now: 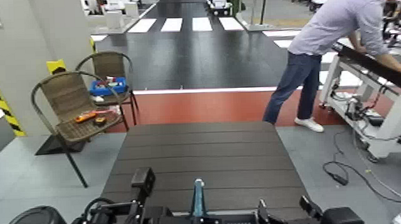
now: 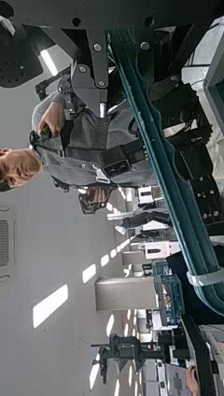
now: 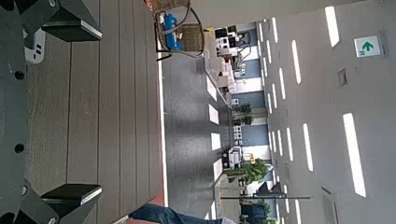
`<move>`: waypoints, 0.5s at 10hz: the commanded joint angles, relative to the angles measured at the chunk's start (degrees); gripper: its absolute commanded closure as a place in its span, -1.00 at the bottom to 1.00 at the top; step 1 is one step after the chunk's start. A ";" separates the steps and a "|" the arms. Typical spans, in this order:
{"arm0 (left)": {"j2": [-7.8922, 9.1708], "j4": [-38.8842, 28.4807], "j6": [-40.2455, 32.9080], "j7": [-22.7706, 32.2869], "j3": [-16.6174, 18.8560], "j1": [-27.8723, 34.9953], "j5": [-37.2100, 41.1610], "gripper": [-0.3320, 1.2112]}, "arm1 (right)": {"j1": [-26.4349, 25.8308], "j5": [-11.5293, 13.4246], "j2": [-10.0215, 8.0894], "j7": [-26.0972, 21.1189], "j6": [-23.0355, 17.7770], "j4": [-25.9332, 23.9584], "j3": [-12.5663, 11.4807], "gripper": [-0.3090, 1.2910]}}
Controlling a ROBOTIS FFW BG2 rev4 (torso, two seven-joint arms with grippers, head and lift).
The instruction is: Place the crate on the table.
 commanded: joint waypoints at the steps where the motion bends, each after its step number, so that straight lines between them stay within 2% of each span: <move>1: -0.08 0.11 -0.03 0.00 0.06 0.06 0.00 0.98 | 0.00 0.00 0.00 0.00 0.00 0.00 0.00 -0.42; 5: -0.17 0.38 -0.03 0.00 0.15 0.15 0.00 0.98 | 0.00 0.00 0.09 0.00 0.00 0.00 -0.09 -0.42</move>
